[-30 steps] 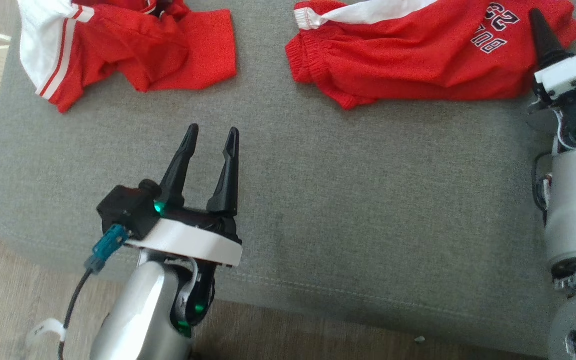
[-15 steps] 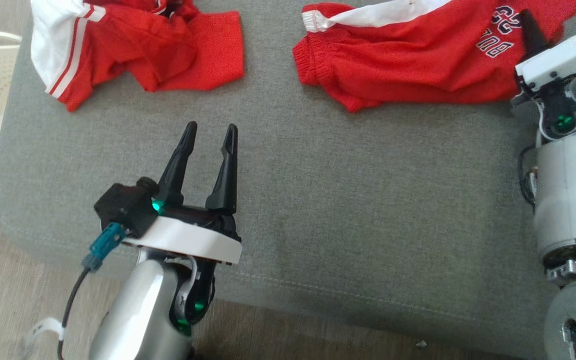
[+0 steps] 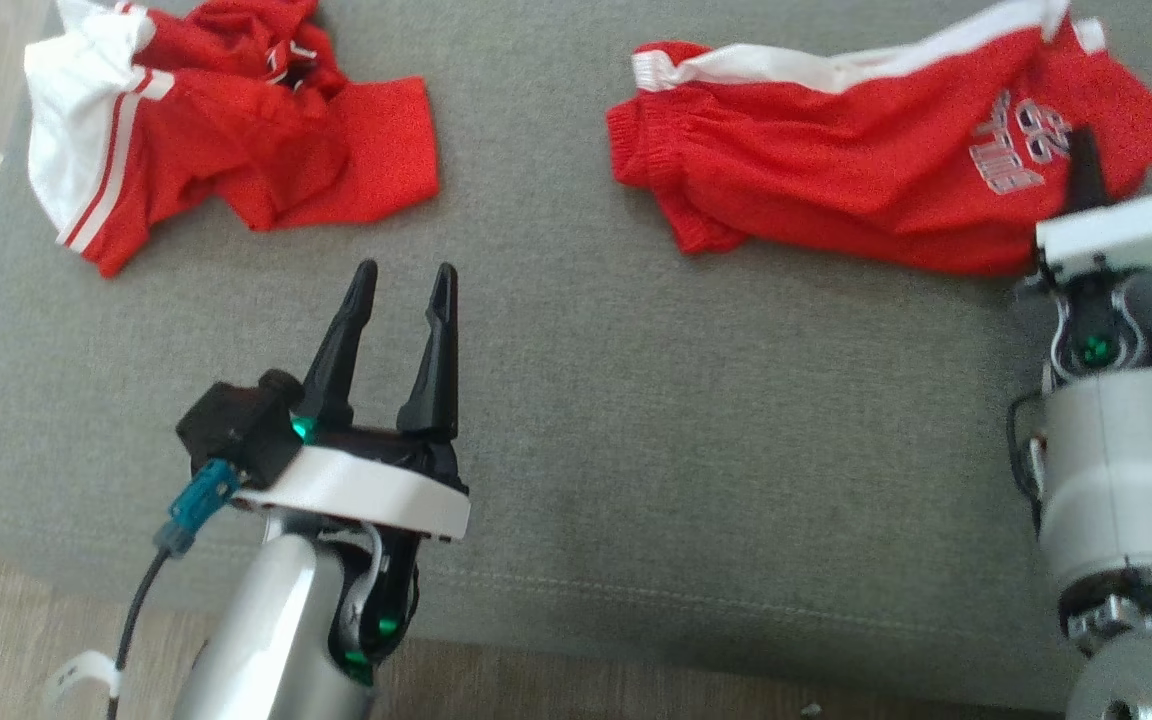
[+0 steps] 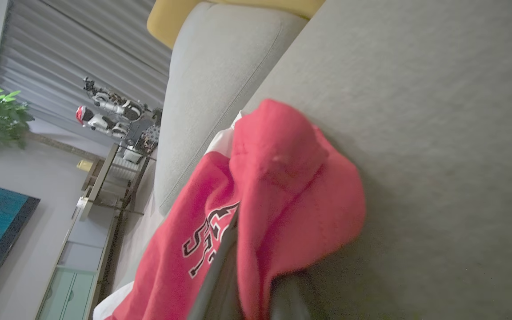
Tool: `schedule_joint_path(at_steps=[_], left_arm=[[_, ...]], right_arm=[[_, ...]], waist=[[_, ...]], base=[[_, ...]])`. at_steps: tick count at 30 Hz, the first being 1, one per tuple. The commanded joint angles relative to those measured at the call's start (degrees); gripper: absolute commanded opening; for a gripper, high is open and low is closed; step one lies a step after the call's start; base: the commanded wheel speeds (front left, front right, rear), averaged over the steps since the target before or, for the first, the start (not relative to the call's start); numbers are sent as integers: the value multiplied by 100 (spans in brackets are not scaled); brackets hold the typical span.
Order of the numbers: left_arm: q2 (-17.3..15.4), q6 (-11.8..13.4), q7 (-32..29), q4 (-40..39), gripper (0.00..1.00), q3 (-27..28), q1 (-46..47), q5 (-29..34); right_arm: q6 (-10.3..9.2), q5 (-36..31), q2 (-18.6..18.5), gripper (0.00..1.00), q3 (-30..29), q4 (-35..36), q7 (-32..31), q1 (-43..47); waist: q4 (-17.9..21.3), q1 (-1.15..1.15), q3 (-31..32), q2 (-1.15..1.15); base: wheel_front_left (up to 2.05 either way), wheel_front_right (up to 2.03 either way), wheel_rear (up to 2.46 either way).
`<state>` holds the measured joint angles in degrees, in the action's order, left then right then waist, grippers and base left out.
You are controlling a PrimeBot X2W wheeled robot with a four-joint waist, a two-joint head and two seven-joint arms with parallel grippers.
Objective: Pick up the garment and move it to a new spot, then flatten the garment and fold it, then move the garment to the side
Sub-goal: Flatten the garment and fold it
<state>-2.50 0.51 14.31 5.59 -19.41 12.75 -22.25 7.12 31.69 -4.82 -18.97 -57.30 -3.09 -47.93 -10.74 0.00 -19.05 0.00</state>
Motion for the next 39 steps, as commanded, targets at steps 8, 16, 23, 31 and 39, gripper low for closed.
schedule_joint_path(at_steps=[8,16,23,31,39], left_arm=[[-38,-6,69,-139,100,262,-124,83],[-38,-30,69,-142,100,264,-162,111],[-38,-34,69,-128,100,231,-142,90],[-38,-25,69,-124,100,265,-111,77],[-38,-4,69,-153,100,209,-93,-19]], right_arm=[[36,-356,-27,0,-305,69,468,574],[36,-744,42,0,-499,9,523,575],[36,-1185,93,0,-522,96,715,448],[36,-1622,160,0,-252,280,887,201],[36,-1574,191,0,676,553,920,45]], waist=[[244,0,343,0],[318,0,358,0],[287,0,346,0],[212,0,370,0],[93,0,284,0]], base=[[0,0,0],[0,0,0],[0,0,0],[0,0,0],[0,0,0]])
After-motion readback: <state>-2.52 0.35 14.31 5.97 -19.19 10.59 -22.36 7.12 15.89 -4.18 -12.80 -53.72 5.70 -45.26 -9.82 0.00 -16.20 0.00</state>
